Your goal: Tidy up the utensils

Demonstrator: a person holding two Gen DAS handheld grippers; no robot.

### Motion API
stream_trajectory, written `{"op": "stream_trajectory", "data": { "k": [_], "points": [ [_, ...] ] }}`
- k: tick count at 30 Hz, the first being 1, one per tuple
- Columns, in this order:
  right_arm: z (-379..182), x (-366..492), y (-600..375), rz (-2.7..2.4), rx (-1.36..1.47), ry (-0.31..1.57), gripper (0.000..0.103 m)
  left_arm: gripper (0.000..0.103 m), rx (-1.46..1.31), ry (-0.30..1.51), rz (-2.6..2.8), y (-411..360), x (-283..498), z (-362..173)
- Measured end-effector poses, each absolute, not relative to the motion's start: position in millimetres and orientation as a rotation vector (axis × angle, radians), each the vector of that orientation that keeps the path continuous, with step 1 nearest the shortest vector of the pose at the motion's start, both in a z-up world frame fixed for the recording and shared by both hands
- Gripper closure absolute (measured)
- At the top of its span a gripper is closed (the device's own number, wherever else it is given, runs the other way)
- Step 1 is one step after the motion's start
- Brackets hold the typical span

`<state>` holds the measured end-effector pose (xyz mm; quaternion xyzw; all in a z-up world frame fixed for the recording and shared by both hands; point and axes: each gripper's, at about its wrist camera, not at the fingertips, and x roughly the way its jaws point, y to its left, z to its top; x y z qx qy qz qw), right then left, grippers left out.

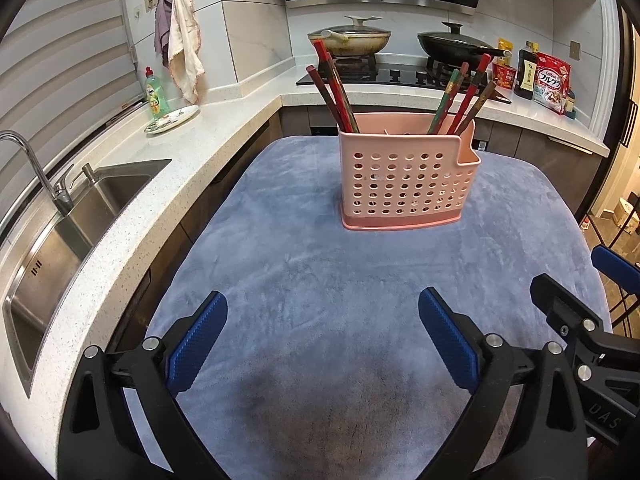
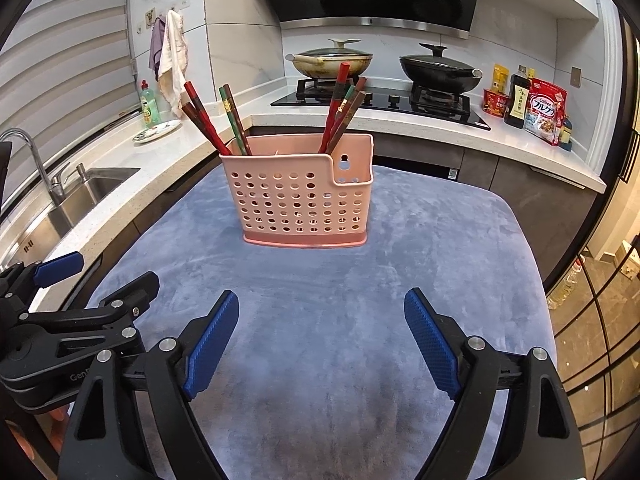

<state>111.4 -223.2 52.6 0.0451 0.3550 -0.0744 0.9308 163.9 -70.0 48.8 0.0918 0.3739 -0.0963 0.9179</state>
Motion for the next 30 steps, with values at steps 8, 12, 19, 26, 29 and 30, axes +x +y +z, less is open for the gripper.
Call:
{"op": "stream_trajectory", "data": {
  "k": [8,12,19,26,29,30],
  "points": [
    [52.7,110.4,-224.4,-0.155,0.095,0.725,0.020,0.008,0.183,0.776,-0.191,-68.3,163.7,48.9],
    [52.6,110.5,-225.4,-0.155,0.097,0.726,0.020,0.007,0.180,0.781,-0.186,-67.5,164.8,49.0],
    [51.7,109.2,-227.7,-0.157,0.100,0.727,0.020,0.007,0.179,0.785,-0.178,-68.3,166.3,48.5],
    [49.7,108.4,-229.7,-0.158,0.106,0.729,0.020,0.007,0.189,0.787,-0.172,-70.8,167.4,48.0],
    [49.7,108.5,-229.7,-0.157,0.107,0.729,0.020,0.007,0.193,0.786,-0.170,-72.1,166.9,48.1],
    [49.7,108.5,-229.6,-0.158,0.107,0.729,0.020,0.007,0.192,0.786,-0.170,-72.4,166.7,48.0]
  ]
}}
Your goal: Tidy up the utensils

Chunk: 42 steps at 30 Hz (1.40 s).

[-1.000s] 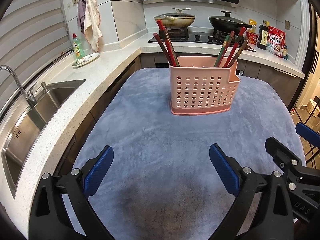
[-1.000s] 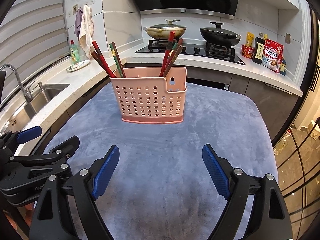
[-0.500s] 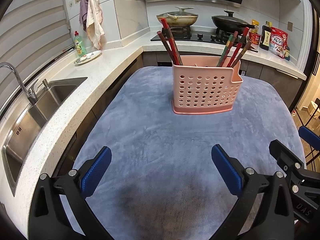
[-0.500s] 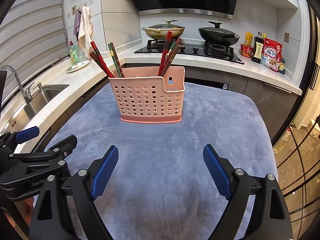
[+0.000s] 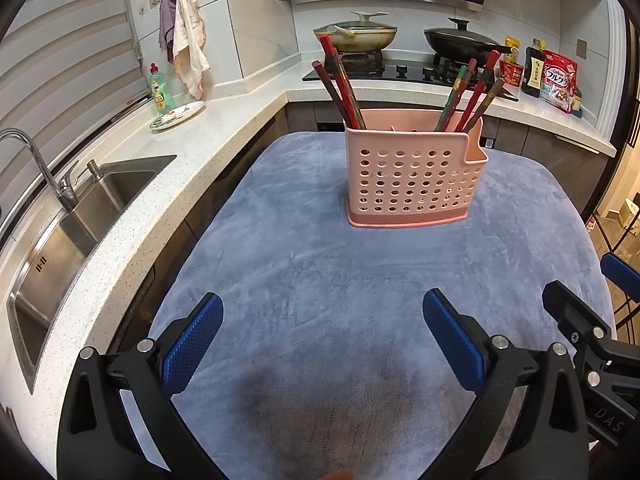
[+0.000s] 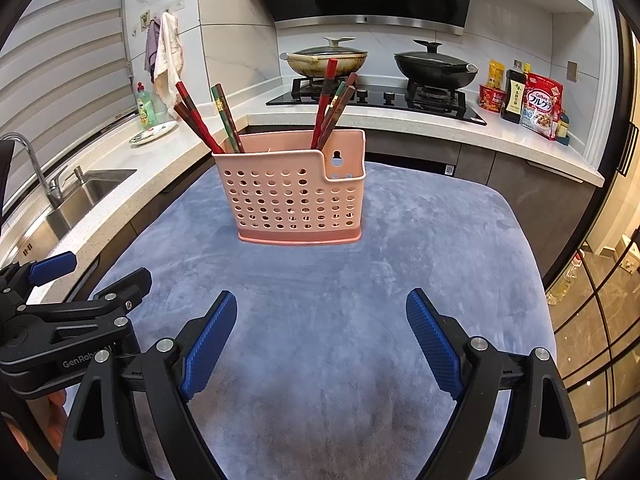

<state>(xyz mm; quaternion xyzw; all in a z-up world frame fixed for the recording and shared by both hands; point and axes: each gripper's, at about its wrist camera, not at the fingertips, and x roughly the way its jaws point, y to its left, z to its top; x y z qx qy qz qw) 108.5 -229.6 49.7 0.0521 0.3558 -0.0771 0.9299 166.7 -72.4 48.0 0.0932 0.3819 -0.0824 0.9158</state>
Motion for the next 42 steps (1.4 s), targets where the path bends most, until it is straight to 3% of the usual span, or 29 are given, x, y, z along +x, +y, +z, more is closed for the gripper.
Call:
{"op": "stream_trajectory", "data": {
  "k": [42],
  "points": [
    [48.5,107.5,-233.8,-0.161,0.112,0.729,0.020,0.007,0.176,0.783,-0.156,-75.1,164.3,51.0]
  ]
}}
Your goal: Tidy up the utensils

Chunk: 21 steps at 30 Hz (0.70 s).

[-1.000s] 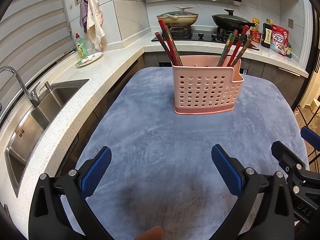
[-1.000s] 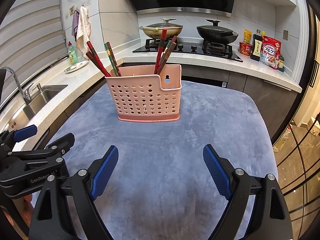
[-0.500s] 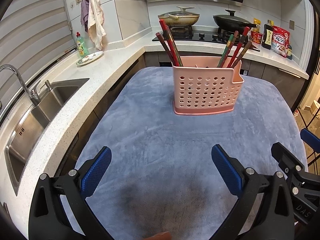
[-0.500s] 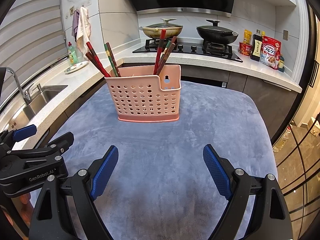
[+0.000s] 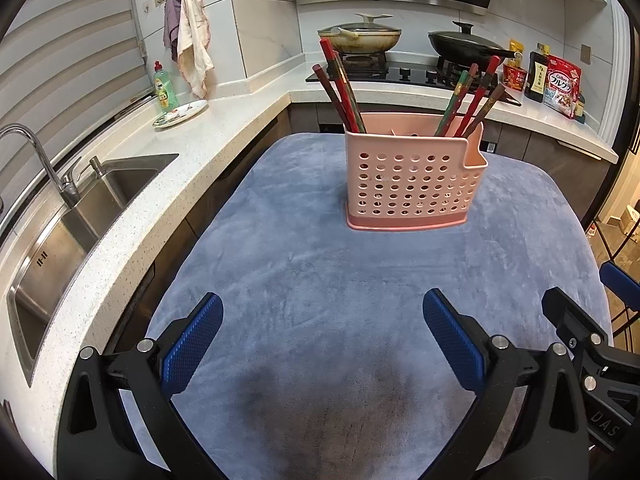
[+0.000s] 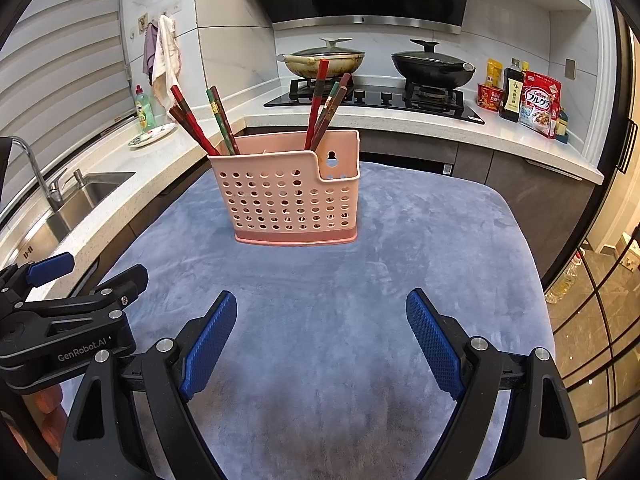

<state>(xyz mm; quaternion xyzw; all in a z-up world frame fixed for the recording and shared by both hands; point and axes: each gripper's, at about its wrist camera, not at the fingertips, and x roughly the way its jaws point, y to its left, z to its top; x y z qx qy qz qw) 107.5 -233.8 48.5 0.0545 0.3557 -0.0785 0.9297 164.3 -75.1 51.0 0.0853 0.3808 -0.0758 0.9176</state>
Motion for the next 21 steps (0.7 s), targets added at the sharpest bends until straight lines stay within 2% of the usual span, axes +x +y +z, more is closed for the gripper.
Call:
{"op": "stream_trajectory", "data": {
  "k": [21],
  "points": [
    [46.9,106.5,-237.4,-0.159,0.120,0.730,0.020,0.007,0.192,0.775,-0.162,-79.7,163.1,52.1]
  ]
}}
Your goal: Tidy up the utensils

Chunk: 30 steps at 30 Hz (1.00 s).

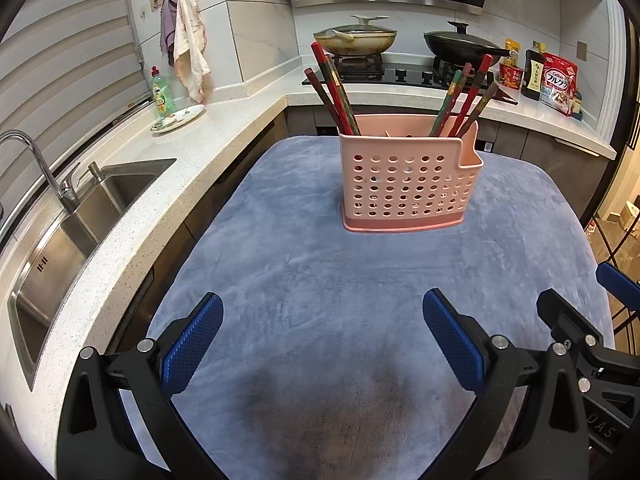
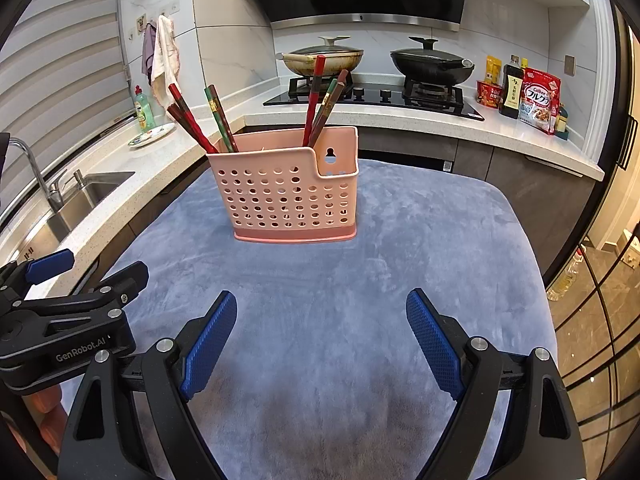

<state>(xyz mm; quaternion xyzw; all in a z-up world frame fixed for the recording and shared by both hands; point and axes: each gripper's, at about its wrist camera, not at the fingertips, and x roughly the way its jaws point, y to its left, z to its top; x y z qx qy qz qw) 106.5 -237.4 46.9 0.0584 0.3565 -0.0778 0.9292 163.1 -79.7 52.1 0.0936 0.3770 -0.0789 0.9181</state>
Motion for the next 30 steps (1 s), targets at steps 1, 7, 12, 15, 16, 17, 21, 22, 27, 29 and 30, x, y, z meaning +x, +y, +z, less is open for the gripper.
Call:
{"op": "stream_trajectory", "data": {
  "k": [1,7,12,15,16,17,21,22,27,29,30],
  "points": [
    [47.1,106.3,-237.3,-0.160,0.120,0.730,0.020,0.007,0.191,0.775,-0.162,-79.9,162.6,52.0],
    [47.1,106.3,-237.5,-0.160,0.120,0.730,0.020,0.007,0.191,0.775,-0.163,-80.6,162.6,51.8],
    [46.6,106.1,-237.6,-0.160,0.120,0.730,0.020,0.008,0.191,0.776,-0.165,-81.4,162.3,51.6],
    [45.5,106.3,-237.5,-0.160,0.121,0.731,0.020,0.008,0.190,0.777,-0.166,-81.6,161.4,51.6],
    [45.9,106.2,-237.7,-0.160,0.121,0.730,0.020,0.008,0.190,0.776,-0.167,-81.7,161.4,51.6],
    [45.5,106.3,-237.6,-0.159,0.122,0.730,0.020,0.008,0.191,0.776,-0.167,-82.0,161.3,51.8],
    [45.5,106.3,-237.7,-0.160,0.122,0.730,0.020,0.008,0.193,0.774,-0.168,-82.8,161.1,51.1],
    [45.7,106.3,-237.6,-0.160,0.122,0.731,0.020,0.008,0.193,0.773,-0.168,-83.1,161.1,51.1],
    [46.0,106.3,-237.7,-0.159,0.122,0.731,0.020,0.008,0.193,0.774,-0.167,-82.7,161.1,51.1],
    [45.1,106.8,-237.5,-0.160,0.122,0.731,0.020,0.008,0.194,0.773,-0.167,-82.7,161.1,51.0],
    [45.2,106.8,-237.6,-0.160,0.123,0.732,0.020,0.008,0.194,0.772,-0.168,-83.1,160.9,51.0]
  ]
}}
